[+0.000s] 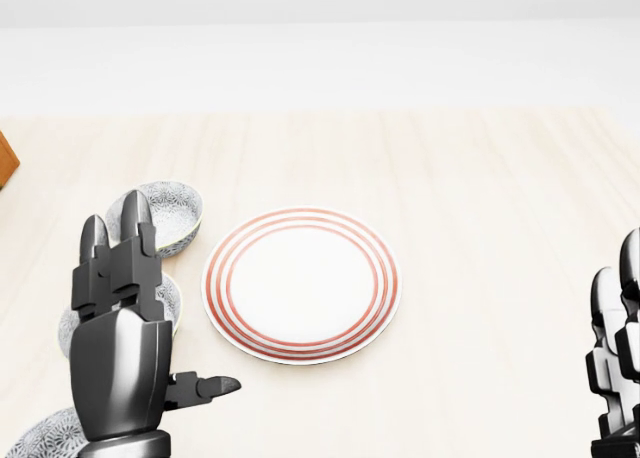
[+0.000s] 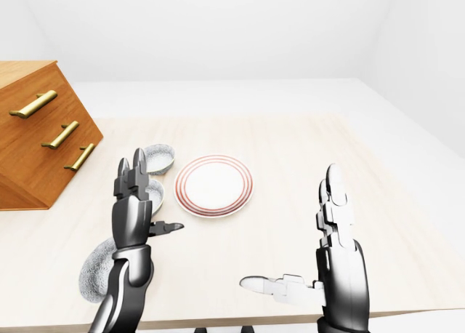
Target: Put the bowl in the middle on the plate.
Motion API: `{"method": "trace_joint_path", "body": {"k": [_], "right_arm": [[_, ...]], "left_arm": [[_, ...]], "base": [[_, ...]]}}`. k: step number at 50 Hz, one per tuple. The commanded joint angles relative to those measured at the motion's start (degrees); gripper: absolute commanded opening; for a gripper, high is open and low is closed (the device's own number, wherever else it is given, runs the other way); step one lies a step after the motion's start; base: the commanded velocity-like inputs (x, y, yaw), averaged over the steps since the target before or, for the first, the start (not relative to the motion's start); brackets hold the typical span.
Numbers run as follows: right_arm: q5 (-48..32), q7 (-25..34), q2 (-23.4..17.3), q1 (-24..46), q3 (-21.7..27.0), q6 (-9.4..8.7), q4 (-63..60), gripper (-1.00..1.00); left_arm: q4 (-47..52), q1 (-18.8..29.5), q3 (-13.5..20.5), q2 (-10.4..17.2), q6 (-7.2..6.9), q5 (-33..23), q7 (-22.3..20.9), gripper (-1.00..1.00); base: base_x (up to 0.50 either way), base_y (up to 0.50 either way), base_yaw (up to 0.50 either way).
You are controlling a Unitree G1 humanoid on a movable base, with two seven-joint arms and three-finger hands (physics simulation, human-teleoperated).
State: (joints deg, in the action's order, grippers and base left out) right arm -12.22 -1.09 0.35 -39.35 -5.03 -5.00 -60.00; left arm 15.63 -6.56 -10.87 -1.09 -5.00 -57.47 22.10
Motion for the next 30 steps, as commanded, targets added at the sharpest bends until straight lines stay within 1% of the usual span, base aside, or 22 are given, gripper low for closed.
{"method": "trace_joint_path", "body": {"k": [1,3,6,8,9,14,17,19,21,23,27,30], "right_arm": [[-0.04,0.16,-0.04,0.20,-0.03,0.00,0.00,1.00],[-0.01,0.12,-0.03,0.14,0.01,0.00,0.00,1.00],[0.12,0.15,-0.06,0.09,0.06,0.00,0.00,1.00],[0.08,0.14,-0.07,0.12,0.02,0.00,0.00,1.00],[-0.13,0.14,-0.10,0.14,-0.18,0.00,0.00,1.00],[-0.03,0.13,-0.09,-0.18,-0.12,0.00,0.00,1.00],[0.00,0.13,-0.07,-0.21,-0.11,0.00,0.00,1.00],[-0.18,0.09,-0.11,-0.15,-0.30,0.00,0.00,1.00],[-0.23,0.02,-0.16,-0.03,-0.42,0.00,0.00,1.00],[-0.47,-0.10,-0.27,0.18,-0.69,0.00,0.00,1.00],[-0.55,-0.26,-0.46,0.19,-0.86,0.00,0.00,1.00],[-0.41,-0.33,-0.55,0.06,-0.77,0.00,0.00,1.00]], "left_arm": [[-4.79,1.87,1.19,0.12,0.00,-1.47,-4.09,1.00],[-6.64,2.70,1.87,0.09,0.00,-0.84,-4.54,1.00],[-9.80,4.05,3.01,0.47,0.00,-0.41,-6.82,1.00],[-10.26,4.38,3.31,0.52,0.00,-0.66,-7.13,1.00],[-10.35,4.80,4.38,0.38,0.00,0.06,-8.04,1.00],[-9.56,4.76,5.55,0.98,0.00,0.27,-10.09,1.00],[-9.65,4.79,6.38,1.33,0.00,0.46,-9.95,1.00],[-8.68,4.84,8.00,1.02,0.00,2.86,-9.53,1.00],[-9.51,5.14,8.32,1.75,0.00,2.88,-9.30,1.00],[-10.85,5.61,9.33,2.09,0.00,4.03,-9.12,1.00],[-12.60,6.40,9.81,2.52,0.00,5.04,-9.03,1.00],[-18.95,9.50,10.64,2.82,0.00,5.72,-7.17,1.00]], "base": [[0.00,0.00,0.00],[0.00,0.00,0.00],[0.00,0.00,0.00],[0.00,0.00,0.00],[0.00,0.00,0.00],[0.00,0.00,0.00],[0.00,0.00,0.00],[0.00,0.00,0.00],[0.00,0.00,0.00],[0.00,0.00,0.00],[0.00,0.00,0.00],[0.00,0.00,0.00]]}}
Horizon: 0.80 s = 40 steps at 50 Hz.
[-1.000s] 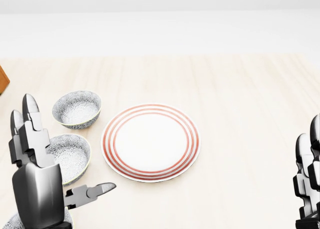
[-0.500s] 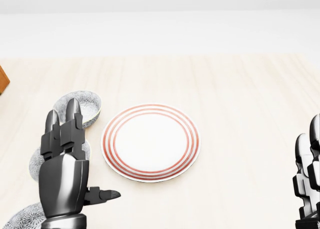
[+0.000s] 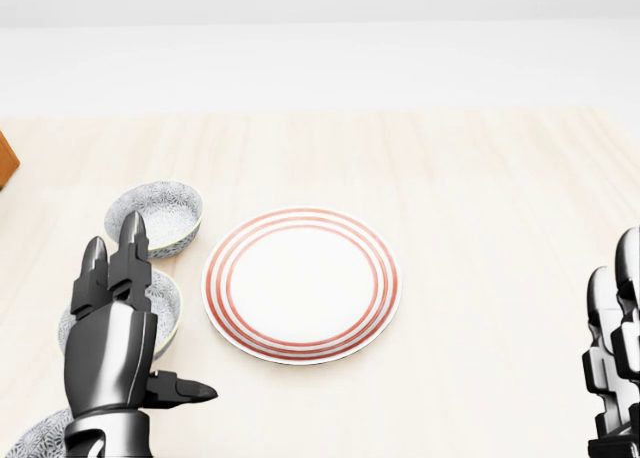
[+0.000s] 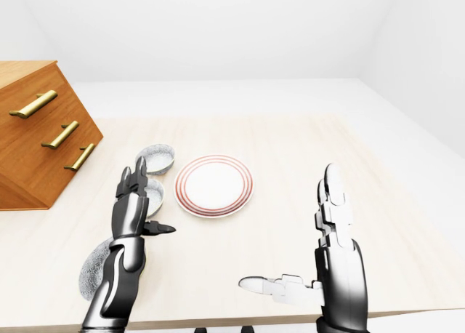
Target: Put the bowl in the middle on the plate.
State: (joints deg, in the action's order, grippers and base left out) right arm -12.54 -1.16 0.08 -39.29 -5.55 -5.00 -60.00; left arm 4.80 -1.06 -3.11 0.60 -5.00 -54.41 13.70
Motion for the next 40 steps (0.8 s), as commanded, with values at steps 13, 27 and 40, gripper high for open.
{"method": "trace_joint_path", "body": {"k": [13,27,40], "right_arm": [[-0.22,-0.16,-0.15,-0.42,-0.46,0.00,0.00,1.00],[-0.60,-0.23,-0.36,-0.05,-0.80,0.00,0.00,1.00],[-0.69,-0.41,-0.46,0.08,-1.03,0.00,0.00,1.00]], "left_arm": [[-31.29,16.66,5.35,4.00,0.00,11.47,7.16,1.00],[-54.93,26.92,4.22,5.91,0.00,19.85,14.74,1.00],[-57.36,26.94,3.61,6.22,0.00,22.02,15.56,1.00]], "base": [[0.00,0.00,0.00],[0.00,0.00,0.00],[0.00,0.00,0.00]]}}
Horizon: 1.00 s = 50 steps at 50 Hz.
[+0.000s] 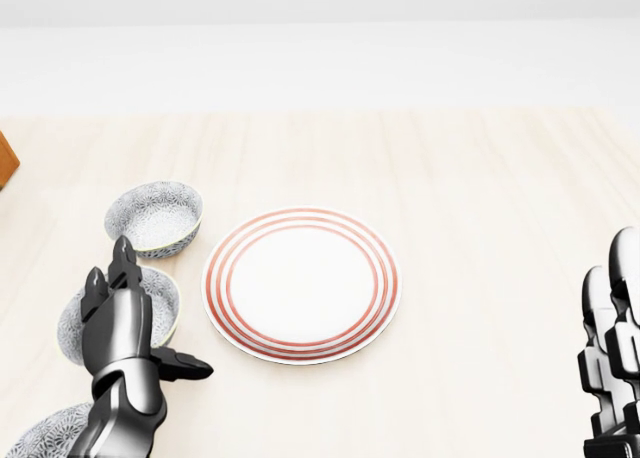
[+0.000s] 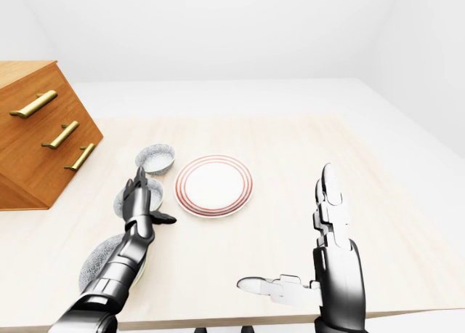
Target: Put the bowl in the middle on the plate.
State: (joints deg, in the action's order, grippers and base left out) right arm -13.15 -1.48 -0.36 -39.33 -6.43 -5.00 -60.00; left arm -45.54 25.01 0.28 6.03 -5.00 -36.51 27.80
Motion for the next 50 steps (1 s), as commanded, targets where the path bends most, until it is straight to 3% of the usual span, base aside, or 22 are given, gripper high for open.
{"method": "trace_joint_path", "body": {"k": [1,14,15,16,17,18,29,32,39,50], "right_arm": [[-0.19,-0.13,-0.04,0.20,-0.27,0.00,0.00,1.00],[-0.05,-0.26,-0.20,0.11,-0.22,0.00,0.00,1.00],[-0.05,-0.25,-0.18,0.11,-0.22,0.00,0.00,1.00],[-0.06,-0.22,-0.16,0.15,-0.21,0.00,0.00,1.00],[-0.08,-0.21,-0.14,0.18,-0.21,0.00,0.00,1.00],[-0.08,-0.19,-0.14,0.19,-0.20,0.00,0.00,1.00],[0.00,-0.09,-0.07,0.21,-0.08,0.00,0.00,1.00],[0.14,-0.11,-0.12,0.07,-0.06,0.00,0.00,1.00],[0.04,-0.26,-0.20,-0.11,-0.26,0.00,0.00,1.00],[0.27,-0.40,-0.30,-0.36,-0.15,0.00,0.00,1.00]], "left_arm": [[-6.85,0.76,0.15,0.80,0.00,4.10,1.35,1.00],[-8.25,0.84,-0.73,0.38,0.00,3.26,0.53,1.00],[-7.84,0.60,-0.75,0.33,0.00,3.16,0.53,0.90],[-7.27,0.36,-0.81,0.32,0.00,3.00,0.34,0.19],[-6.55,0.08,-0.87,0.30,0.00,2.85,0.11,-0.78],[-5.46,-0.35,-1.02,0.28,0.00,2.53,-0.11,-1.00],[13.48,-8.65,-1.99,-0.90,0.00,-2.94,-4.21,-1.00],[24.11,-13.77,-3.12,-1.71,0.00,-6.15,-6.28,-1.00],[38.74,-19.63,-4.28,-2.93,0.00,-12.88,-10.65,-1.00],[47.61,-21.84,-5.03,-4.56,0.00,-19.20,-12.54,-1.00]], "base": [[0.00,0.00,0.00],[0.00,0.00,0.00],[0.00,0.00,0.00],[0.00,0.00,0.00],[0.00,0.00,0.00],[0.00,0.00,0.00],[0.00,0.00,0.00],[0.00,0.00,0.00],[0.00,0.00,0.00],[0.00,0.00,0.00]]}}
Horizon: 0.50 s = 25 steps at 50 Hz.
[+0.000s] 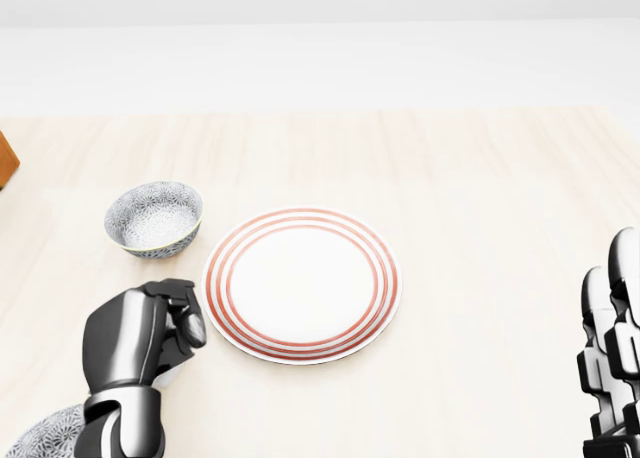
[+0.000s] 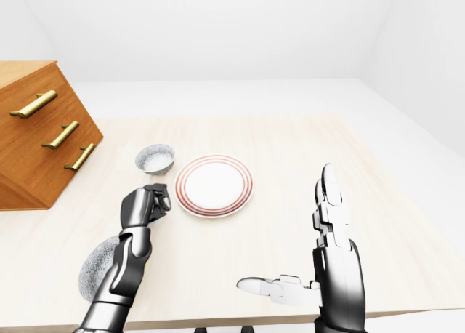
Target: Put the bowl in the middle on the plate.
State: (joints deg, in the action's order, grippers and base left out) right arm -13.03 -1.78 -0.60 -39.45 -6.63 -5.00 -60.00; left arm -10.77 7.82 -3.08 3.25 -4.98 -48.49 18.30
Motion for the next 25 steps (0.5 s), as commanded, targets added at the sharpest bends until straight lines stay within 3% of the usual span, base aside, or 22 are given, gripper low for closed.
{"method": "trace_joint_path", "body": {"k": [1,9,25], "right_arm": [[0.12,-0.08,-0.06,-0.17,0.01,0.00,0.00,1.00],[0.18,-0.15,-0.12,-0.21,0.01,0.00,0.00,1.00],[0.15,0.08,0.02,-0.20,0.08,0.00,0.00,1.00]], "left_arm": [[14.10,-4.93,-1.89,-1.89,-0.02,-8.00,-3.34,-1.00],[21.09,-6.72,-3.14,-2.54,-0.02,-14.43,-6.07,-1.00],[28.33,-7.65,-2.26,-3.94,-0.02,-22.36,-8.97,-1.00]], "base": [[0.00,0.00,0.00],[0.00,0.00,0.00],[0.00,0.00,0.00]]}}
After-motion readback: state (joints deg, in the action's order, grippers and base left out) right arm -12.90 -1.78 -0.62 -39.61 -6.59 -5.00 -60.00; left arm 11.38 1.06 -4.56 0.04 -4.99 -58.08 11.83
